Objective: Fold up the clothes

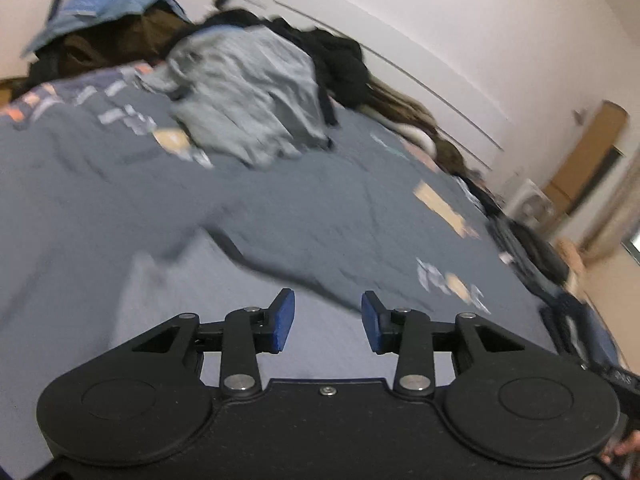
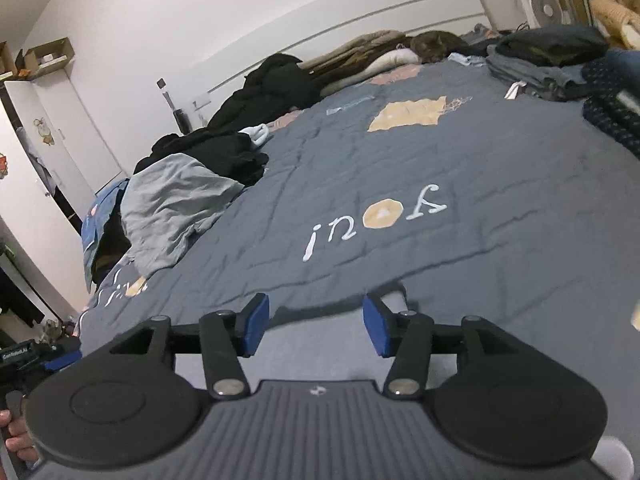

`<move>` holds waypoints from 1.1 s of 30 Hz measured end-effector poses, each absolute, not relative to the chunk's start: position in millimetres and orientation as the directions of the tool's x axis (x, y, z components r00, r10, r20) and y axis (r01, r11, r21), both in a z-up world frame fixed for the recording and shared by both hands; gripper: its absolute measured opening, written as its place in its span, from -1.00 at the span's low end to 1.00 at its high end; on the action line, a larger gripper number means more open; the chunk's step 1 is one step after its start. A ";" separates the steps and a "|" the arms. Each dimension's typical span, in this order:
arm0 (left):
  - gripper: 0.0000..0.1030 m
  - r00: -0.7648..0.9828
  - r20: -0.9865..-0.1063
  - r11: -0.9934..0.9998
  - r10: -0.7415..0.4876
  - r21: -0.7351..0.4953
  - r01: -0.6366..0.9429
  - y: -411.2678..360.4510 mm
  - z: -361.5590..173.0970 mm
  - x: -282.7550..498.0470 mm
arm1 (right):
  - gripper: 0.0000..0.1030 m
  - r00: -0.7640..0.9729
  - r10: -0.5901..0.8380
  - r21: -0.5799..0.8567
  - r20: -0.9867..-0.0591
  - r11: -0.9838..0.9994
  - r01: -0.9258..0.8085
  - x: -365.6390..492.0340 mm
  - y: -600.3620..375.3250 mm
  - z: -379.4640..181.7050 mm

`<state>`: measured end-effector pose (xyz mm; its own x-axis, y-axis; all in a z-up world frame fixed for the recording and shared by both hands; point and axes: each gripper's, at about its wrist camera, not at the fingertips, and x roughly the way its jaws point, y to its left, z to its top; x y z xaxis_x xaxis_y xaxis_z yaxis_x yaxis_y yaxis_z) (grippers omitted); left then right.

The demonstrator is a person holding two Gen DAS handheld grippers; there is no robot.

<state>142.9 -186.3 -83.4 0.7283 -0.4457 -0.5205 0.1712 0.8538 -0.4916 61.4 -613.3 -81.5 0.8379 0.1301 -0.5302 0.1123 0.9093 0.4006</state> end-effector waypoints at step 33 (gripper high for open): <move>-0.27 0.708 -0.511 0.043 -0.487 0.796 0.604 -489.5 -191.3 -130.8 | 0.22 0.826 -0.138 0.461 -0.546 0.774 0.434 -167.7 -701.1 -97.4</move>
